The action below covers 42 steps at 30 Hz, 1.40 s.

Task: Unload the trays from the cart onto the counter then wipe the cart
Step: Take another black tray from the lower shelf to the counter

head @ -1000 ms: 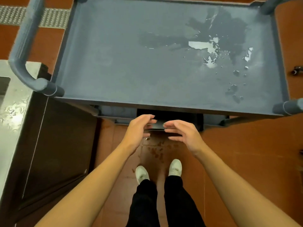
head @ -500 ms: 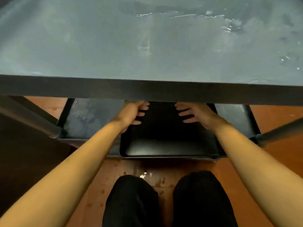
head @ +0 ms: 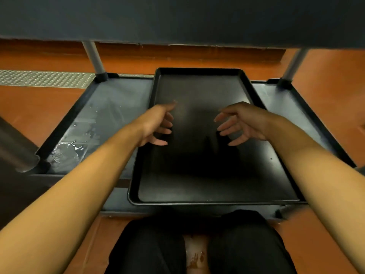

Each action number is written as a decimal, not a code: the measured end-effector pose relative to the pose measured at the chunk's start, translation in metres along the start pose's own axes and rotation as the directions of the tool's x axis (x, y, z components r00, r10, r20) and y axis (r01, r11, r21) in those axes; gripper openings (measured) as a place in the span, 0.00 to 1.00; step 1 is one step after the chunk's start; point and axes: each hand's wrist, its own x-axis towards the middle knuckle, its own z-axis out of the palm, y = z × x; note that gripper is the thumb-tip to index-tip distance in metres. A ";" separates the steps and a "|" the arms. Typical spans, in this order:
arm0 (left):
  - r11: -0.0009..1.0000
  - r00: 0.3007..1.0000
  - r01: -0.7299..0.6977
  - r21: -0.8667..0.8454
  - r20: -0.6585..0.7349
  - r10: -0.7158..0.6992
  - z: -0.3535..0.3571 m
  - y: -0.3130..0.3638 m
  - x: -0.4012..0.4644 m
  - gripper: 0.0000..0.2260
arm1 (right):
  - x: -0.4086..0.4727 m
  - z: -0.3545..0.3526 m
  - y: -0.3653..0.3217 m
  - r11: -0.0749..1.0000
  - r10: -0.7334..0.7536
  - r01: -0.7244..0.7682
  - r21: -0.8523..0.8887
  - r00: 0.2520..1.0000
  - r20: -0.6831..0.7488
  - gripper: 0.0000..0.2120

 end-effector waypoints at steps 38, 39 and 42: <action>0.935 0.972 0.145 -0.323 -0.128 -0.195 -0.046 0.037 0.050 0.26 | 0.024 -0.117 0.018 0.938 0.195 -0.123 0.324 0.960 -0.199 0.11; 0.933 0.971 0.147 -0.329 -0.130 -0.199 -0.047 0.039 0.044 0.25 | 0.018 -0.116 0.018 0.935 0.203 -0.130 0.330 0.959 -0.197 0.11; 0.943 0.976 0.111 -0.314 -0.144 -0.163 -0.046 0.048 0.008 0.22 | -0.011 -0.114 0.013 0.914 0.230 -0.142 0.379 0.953 -0.197 0.07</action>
